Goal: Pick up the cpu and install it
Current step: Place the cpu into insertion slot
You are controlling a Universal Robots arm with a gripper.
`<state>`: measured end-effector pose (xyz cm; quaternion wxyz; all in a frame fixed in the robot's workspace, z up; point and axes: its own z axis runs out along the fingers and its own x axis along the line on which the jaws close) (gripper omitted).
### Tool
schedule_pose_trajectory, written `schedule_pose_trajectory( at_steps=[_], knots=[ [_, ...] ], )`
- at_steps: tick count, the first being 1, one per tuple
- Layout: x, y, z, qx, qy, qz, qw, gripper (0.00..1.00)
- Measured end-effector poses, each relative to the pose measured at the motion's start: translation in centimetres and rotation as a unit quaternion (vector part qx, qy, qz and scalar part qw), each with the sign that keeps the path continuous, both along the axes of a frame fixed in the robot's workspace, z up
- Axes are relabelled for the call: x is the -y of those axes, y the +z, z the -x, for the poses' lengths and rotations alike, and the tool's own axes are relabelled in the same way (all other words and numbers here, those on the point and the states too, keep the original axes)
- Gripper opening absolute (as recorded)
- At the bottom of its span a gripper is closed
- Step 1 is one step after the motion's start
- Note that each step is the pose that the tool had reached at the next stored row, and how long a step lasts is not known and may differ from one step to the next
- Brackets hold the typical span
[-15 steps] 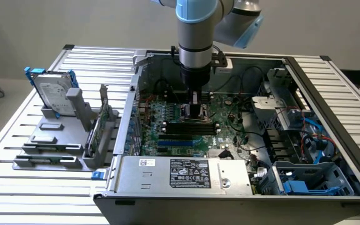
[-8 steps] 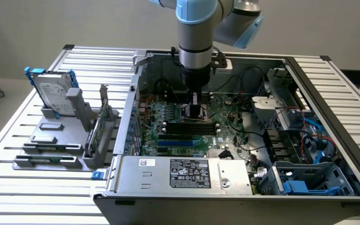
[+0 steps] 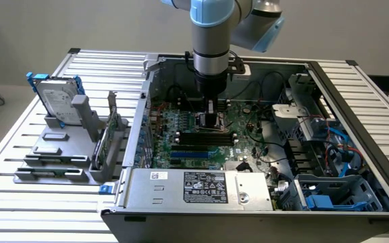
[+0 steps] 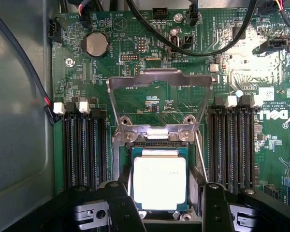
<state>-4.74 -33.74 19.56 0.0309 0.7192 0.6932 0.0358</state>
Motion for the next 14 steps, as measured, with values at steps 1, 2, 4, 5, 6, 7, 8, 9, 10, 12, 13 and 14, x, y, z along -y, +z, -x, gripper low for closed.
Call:
schedule_pose_trajectory(
  at_steps=[1, 2, 4, 5, 6, 7, 8, 9, 10, 12, 13, 14],
  knots=[
    [-0.02, -0.03, 0.00, 0.0000, 0.001, 0.0000, 1.0000, 0.55],
    [-0.05, -0.06, -0.01, 0.0000, 0.001, -0.0001, 1.0000, 0.55],
    [-0.08, -0.13, -0.01, 0.0000, 0.002, 0.0001, 1.0000, 0.55],
    [-0.09, -0.16, -0.01, -0.0001, 0.003, 0.0001, 1.0000, 0.55],
    [-0.09, -0.18, -0.01, -0.0001, 0.004, 0.0002, 1.0000, 0.55],
    [-0.09, -0.20, -0.01, -0.0002, 0.004, 0.0002, 1.0000, 0.55],
    [-0.10, -0.23, -0.01, -0.0002, 0.005, 0.0002, 1.0000, 0.55],
    [-0.10, -0.24, -0.01, -0.0001, 0.006, 0.0002, 1.0000, 0.55],
    [-0.10, -0.27, -0.01, -0.0001, 0.006, 0.0001, 1.0000, 0.55],
    [-0.10, -0.31, -0.02, -0.0001, 0.008, 0.0001, 1.0000, 0.55],
    [-0.10, -0.32, -0.03, -0.0001, 0.009, 0.0001, 1.0000, 0.55],
    [-0.10, -0.33, -0.03, -0.0002, 0.010, 0.0002, 0.9999, 0.55]
  ],
)
